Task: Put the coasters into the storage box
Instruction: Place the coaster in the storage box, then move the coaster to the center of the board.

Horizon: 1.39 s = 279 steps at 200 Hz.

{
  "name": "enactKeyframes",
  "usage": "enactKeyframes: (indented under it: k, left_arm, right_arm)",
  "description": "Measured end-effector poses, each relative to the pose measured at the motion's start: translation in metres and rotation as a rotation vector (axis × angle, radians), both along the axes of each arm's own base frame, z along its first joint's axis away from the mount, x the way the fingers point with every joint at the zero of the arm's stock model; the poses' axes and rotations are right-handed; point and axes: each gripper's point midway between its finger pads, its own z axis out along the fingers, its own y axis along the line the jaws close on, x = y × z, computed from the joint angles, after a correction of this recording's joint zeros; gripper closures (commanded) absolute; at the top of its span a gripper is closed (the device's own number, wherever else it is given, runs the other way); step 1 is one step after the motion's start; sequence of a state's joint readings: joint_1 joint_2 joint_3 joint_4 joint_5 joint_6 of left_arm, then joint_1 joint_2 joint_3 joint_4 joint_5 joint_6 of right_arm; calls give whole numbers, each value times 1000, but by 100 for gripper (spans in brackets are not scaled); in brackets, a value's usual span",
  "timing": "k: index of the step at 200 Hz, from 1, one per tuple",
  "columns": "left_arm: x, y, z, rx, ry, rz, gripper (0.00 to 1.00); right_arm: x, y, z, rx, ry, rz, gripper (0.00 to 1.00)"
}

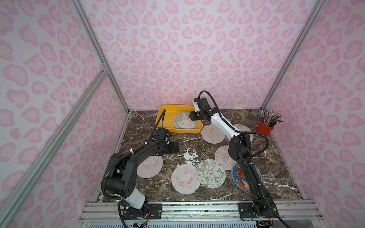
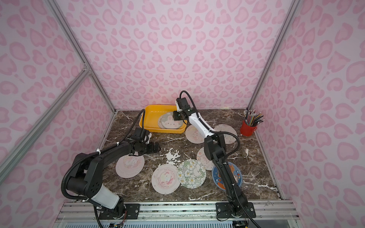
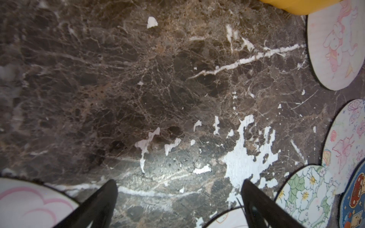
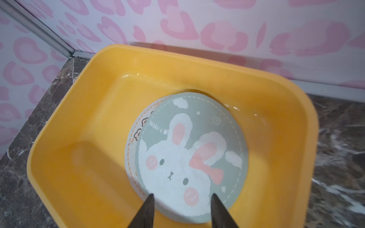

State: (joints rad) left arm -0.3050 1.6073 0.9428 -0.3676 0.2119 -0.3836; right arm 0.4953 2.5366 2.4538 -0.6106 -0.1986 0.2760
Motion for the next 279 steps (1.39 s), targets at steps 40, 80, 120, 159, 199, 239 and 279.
enactKeyframes:
  k: [40,80,120,159,199,239,279]
  left_arm:
    - [3,-2,2,-1,-5,-2,0]
    - [2,-4,3,-2,-5,-8,0]
    - [-2,-9,3,2,8,-25,0]
    - [-1,-22,1,0,15,-51,0]
    - [-1,-31,-1,-8,21,-66,0]
    - [-1,-36,-2,-10,26,-71,0]
    - [0,-38,-4,-11,32,-74,0]
  right_arm:
    - [-4,-14,6,-43,-3,-33,36]
    - [-13,-29,10,-49,27,-41,30]
    - [-39,-61,-3,-55,109,-51,26]
    - [-41,-118,-13,-80,149,-110,24]
    - [-26,-176,-43,-102,201,-173,27]
    - [-5,-206,-81,-109,263,-203,29]
    - [17,-203,-93,-105,264,-189,28]
